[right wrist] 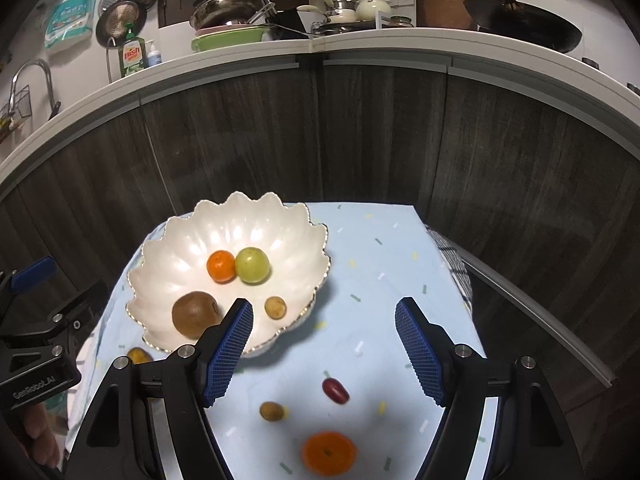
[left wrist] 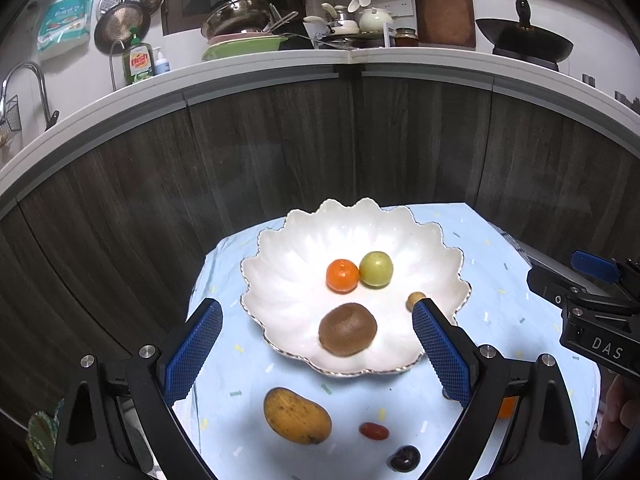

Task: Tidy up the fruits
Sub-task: 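Move both open tools back toward the fruits on the cloth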

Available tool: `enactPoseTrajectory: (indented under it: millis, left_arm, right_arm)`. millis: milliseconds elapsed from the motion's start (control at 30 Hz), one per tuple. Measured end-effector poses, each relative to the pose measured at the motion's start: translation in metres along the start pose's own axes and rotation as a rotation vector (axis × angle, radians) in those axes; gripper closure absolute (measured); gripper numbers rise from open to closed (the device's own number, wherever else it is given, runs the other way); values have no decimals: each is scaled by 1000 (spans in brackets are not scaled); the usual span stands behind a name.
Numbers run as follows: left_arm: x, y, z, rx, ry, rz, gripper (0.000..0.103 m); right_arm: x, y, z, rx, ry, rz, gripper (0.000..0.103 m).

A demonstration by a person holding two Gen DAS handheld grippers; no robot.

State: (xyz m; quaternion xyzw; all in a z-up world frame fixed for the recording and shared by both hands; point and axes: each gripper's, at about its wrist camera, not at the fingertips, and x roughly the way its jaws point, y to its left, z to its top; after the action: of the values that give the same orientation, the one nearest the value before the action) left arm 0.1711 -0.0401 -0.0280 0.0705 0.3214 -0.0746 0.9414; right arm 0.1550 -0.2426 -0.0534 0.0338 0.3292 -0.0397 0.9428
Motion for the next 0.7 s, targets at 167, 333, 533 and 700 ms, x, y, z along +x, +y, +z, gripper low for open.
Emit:
enactPoseTrajectory:
  millis: [167, 333, 533, 700]
  left_arm:
    - [-7, -7, -9, 10, 3, -10, 6]
    - [-10, -13, -19, 22, 10, -21, 6]
    - [-14, -20, -32, 29, 29, -43, 6]
    - [-17, -26, -47, 34, 44, -62, 6]
  right_arm:
    - [-6, -5, -10, 3, 0, -2, 29]
    - [-9, -10, -22, 7, 6, 0, 29]
    - [-9, -16, -38, 18, 29, 1, 29]
    - [-10, -20, -50, 21, 37, -5, 29]
